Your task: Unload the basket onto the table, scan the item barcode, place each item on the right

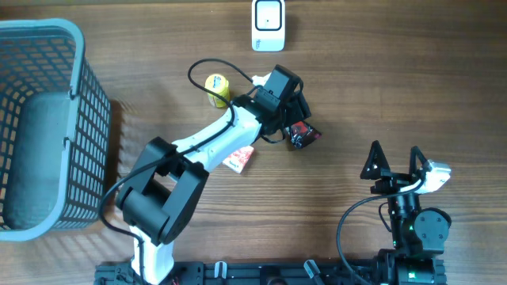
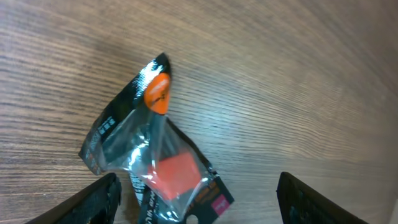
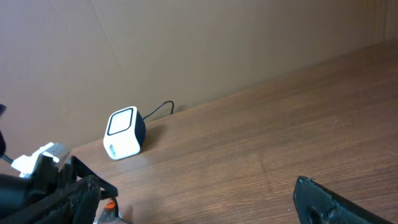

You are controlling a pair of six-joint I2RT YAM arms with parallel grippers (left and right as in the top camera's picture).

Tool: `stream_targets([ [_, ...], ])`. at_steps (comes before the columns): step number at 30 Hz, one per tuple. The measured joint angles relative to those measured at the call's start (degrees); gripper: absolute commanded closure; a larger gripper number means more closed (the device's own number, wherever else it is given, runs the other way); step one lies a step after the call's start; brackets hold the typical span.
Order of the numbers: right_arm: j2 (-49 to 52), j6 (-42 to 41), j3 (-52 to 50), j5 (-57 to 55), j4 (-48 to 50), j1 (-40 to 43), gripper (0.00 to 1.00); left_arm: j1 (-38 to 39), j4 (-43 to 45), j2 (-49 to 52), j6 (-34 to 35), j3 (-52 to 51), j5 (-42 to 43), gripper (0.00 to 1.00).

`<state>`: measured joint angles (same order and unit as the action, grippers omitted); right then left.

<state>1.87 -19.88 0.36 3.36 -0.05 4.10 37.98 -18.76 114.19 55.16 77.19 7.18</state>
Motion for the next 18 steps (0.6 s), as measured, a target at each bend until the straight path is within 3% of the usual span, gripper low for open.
stream_targets([
  [3,0.0,0.0,0.0,0.0,0.0,0.0,0.0,0.0,0.37,2.84,1.81,0.0,0.0,0.26],
  [6,0.0,0.0,0.0,0.0,0.0,0.0,0.0,0.0,2.69,4.61,3.17,-0.04,0.0,0.57],
  [7,0.0,0.0,0.0,0.0,0.0,0.0,0.0,0.0,3.52,4.92,3.32,-0.04,0.0,0.62],
  [15,0.0,0.0,0.0,0.0,-0.02,0.0,0.0,0.0,4.94,6.49,4.61,-0.02,0.22,0.64],
  [18,0.0,0.0,0.0,0.0,0.0,0.0,0.0,0.0,4.98,6.78,4.79,0.31,0.22,0.73],
])
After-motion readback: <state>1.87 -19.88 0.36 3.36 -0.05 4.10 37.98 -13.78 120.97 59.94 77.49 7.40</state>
